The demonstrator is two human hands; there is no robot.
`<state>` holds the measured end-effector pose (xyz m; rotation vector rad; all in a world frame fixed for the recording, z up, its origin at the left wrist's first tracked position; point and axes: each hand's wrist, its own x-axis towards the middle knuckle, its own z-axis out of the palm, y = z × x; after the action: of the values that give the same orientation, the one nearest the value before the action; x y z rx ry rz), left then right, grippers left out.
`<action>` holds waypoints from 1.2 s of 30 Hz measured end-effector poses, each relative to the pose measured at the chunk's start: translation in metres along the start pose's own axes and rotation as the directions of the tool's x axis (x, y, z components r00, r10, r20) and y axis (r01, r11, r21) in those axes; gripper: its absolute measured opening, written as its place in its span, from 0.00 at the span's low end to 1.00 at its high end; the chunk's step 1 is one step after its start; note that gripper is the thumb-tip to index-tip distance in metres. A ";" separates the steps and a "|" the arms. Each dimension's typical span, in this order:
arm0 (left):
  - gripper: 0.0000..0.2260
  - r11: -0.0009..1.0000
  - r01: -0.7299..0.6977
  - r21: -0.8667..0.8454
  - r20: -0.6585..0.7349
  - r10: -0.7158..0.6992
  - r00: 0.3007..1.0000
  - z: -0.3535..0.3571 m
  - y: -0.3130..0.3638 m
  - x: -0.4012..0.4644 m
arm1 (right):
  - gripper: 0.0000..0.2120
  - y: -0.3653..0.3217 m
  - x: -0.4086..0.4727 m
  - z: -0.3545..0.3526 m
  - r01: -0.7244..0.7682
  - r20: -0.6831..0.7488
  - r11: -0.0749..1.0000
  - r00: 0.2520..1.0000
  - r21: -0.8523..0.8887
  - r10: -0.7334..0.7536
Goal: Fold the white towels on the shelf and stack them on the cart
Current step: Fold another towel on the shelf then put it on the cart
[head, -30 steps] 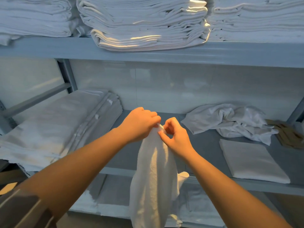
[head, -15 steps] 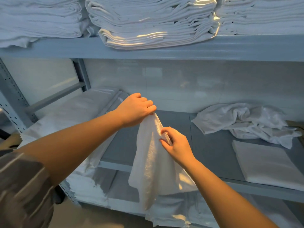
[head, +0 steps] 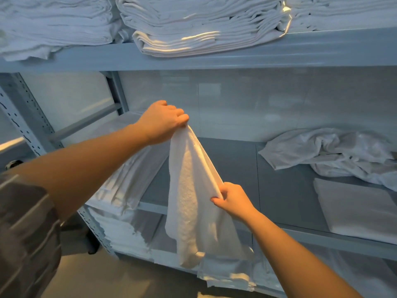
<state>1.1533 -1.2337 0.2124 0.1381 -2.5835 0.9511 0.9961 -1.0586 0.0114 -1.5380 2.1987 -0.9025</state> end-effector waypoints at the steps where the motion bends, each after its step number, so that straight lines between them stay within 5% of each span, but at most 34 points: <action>1: 0.09 1.000 0.030 -0.003 0.022 -0.030 0.999 -0.001 -0.006 -0.003 | 0.09 0.005 -0.002 0.004 -0.031 0.020 0.999 0.999 -0.008 0.031; 17: 0.04 0.872 0.487 0.039 0.148 -0.487 0.861 0.024 -0.059 -0.087 | 0.20 0.081 -0.039 0.015 -0.229 0.219 0.909 0.923 -0.349 0.317; 23: 0.05 0.819 0.571 0.059 0.158 -0.573 0.804 0.040 -0.063 -0.114 | 0.16 0.088 -0.035 -0.006 -0.326 0.030 0.924 0.940 -0.200 0.339; 27: 0.05 0.737 0.675 0.034 0.183 -0.669 0.721 0.052 -0.068 -0.135 | 0.10 0.081 -0.019 -0.038 -0.318 -0.237 0.947 0.924 -0.044 0.300; 31: 0.06 0.601 0.791 -0.112 0.159 -0.775 0.611 0.063 -0.060 -0.155 | 0.05 0.060 -0.009 -0.085 -0.228 -0.560 0.973 0.801 0.044 0.213; 36: 0.07 0.557 0.816 -0.153 0.311 -0.757 0.575 0.093 -0.022 -0.177 | 0.02 0.054 -0.013 -0.108 -0.277 -0.530 0.959 0.823 -0.063 0.203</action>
<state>1.2918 -1.3167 0.0924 1.2776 -2.3437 0.2082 0.8996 -1.0003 0.0558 -1.1092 2.8090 -1.2136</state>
